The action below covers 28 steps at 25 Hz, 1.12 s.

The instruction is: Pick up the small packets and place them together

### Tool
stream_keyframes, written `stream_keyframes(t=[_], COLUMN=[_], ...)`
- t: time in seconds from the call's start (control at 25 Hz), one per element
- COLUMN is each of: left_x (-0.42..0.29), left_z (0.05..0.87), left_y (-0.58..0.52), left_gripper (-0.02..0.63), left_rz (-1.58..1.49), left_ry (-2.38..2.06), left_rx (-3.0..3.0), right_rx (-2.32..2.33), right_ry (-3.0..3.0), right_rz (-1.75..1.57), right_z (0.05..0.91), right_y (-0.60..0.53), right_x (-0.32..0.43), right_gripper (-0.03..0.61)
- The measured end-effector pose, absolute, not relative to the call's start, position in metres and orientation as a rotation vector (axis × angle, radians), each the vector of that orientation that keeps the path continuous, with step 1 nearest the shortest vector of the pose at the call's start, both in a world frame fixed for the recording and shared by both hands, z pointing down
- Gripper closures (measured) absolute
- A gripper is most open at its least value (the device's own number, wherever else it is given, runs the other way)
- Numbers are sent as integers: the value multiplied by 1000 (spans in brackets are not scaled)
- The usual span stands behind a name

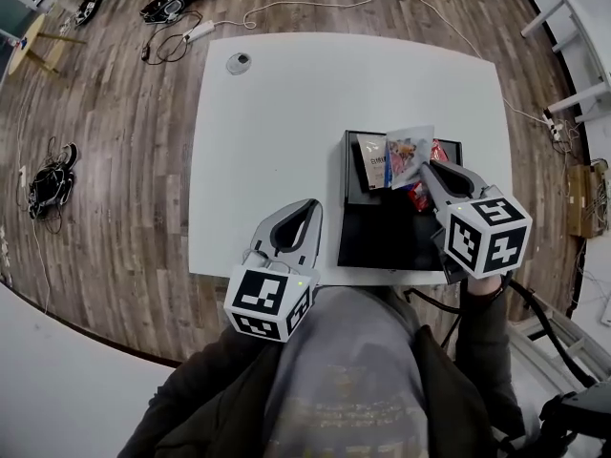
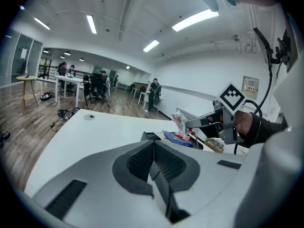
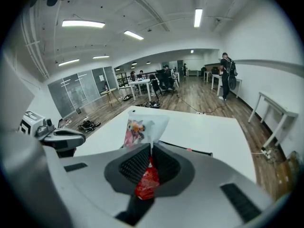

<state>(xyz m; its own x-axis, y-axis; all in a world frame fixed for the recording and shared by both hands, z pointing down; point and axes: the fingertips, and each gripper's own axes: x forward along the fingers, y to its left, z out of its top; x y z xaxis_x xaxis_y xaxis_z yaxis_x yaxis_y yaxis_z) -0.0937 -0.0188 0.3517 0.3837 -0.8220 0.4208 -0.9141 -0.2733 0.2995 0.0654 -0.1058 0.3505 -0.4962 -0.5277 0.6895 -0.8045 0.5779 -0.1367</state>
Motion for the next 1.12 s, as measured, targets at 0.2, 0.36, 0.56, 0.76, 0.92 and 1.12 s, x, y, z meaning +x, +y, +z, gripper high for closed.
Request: stream_keyframes(t=[0.2, 0.36, 0.56, 0.76, 0.92, 1.12], left_x=[-108, -116, -121, -120, -118, -118], left_z=[354, 358, 360, 360, 359, 358], left_y=[-17, -15, -17, -18, -18, -16], left_gripper=[607, 607, 607, 607, 607, 607], left_rz=[232, 227, 227, 231, 231, 229], left_ry=[-1522, -1533, -1534, -1532, -1527, -1525], left_rx=[2120, 2100, 2088, 2085, 2087, 2094], right_rx=[1007, 978, 978, 989, 1002, 1040], right_ry=[-2134, -2084, -2051, -2033, -2028, -2038], right_rz=[592, 582, 586, 589, 595, 576], right_z=[369, 383, 392, 393, 391, 384], right_y=[-106, -105, -108, -109, -109, -109], right_x=[56, 50, 48, 51, 53, 54], right_gripper=[552, 549, 539, 521, 500, 500])
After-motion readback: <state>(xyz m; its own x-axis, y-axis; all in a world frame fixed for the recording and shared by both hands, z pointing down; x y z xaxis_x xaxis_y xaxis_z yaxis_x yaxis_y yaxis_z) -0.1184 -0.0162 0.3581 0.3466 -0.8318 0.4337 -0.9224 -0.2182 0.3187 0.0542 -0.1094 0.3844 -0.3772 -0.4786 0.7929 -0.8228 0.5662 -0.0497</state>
